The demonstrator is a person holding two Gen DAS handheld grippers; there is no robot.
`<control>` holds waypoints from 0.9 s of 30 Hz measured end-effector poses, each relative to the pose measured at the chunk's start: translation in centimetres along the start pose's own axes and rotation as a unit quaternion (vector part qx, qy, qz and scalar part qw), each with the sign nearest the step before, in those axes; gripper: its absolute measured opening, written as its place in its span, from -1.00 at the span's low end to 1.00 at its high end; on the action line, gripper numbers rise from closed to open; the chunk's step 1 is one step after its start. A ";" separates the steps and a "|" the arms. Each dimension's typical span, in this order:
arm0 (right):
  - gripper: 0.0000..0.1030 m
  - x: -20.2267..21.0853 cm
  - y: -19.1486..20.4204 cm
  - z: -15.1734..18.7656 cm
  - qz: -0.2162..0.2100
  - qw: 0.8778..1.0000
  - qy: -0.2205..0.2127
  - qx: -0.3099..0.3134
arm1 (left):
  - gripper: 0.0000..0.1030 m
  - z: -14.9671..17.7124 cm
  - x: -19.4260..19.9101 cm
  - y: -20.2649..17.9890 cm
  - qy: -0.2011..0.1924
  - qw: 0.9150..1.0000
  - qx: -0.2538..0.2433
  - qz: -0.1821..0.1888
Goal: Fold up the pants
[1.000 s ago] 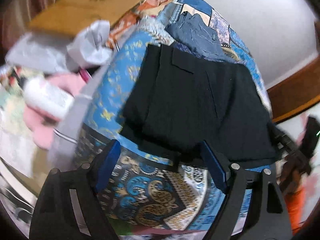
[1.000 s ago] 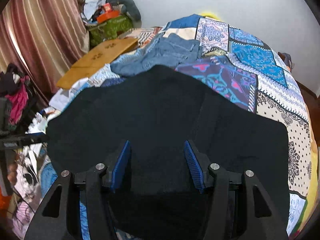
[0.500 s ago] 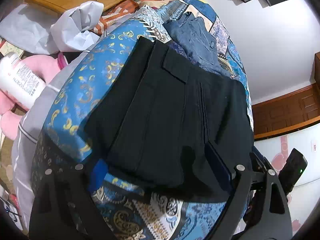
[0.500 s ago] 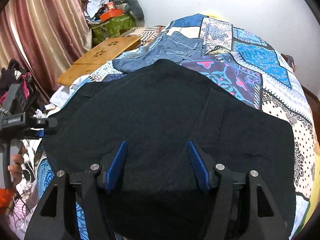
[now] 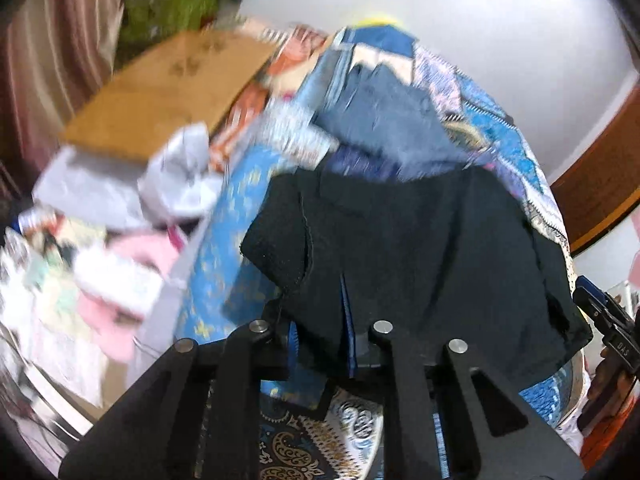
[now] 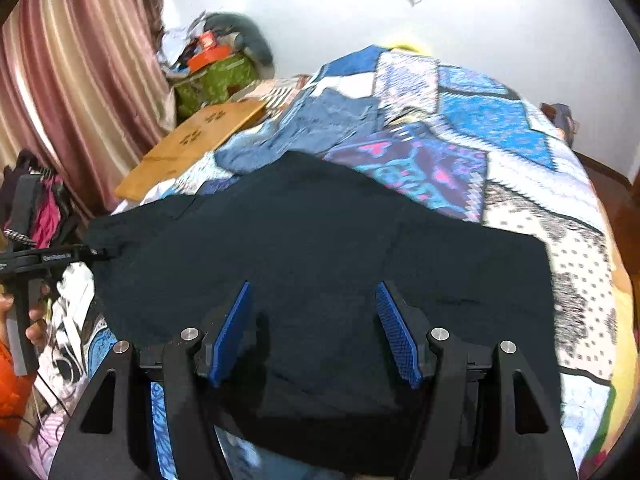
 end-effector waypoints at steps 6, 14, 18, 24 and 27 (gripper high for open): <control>0.17 3.3 -4.7 -0.4 0.036 0.998 -0.032 -0.029 | -0.68 -5.0 3.7 -3.7 -0.057 0.998 -0.040 0.001; 0.17 5.9 -12.0 1.4 0.082 0.993 -0.040 -0.073 | -0.68 -9.9 7.4 -11.4 -0.110 0.989 -0.093 0.035; 0.17 5.0 -14.1 3.6 0.082 0.992 -0.013 -0.093 | -0.71 -11.0 7.6 -16.2 -0.115 0.984 -0.122 0.056; 0.17 3.8 -15.0 5.3 0.018 0.989 0.003 -0.145 | -0.75 -11.5 6.6 -23.8 -0.112 0.977 -0.162 0.080; 0.17 3.7 -14.9 5.2 0.010 0.990 0.002 -0.141 | -0.82 -11.7 5.8 -27.5 -0.102 0.974 -0.171 0.104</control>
Point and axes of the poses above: each gripper's, at about its wrist camera, not at the fingertips, and x roughly against the way its jaws point, y to its left, z to its underside, the point moved 8 cm from there along -x, roughly the way its jaws point, and after that the axes turned 8 degrees about -x, right-handed, at the moved point
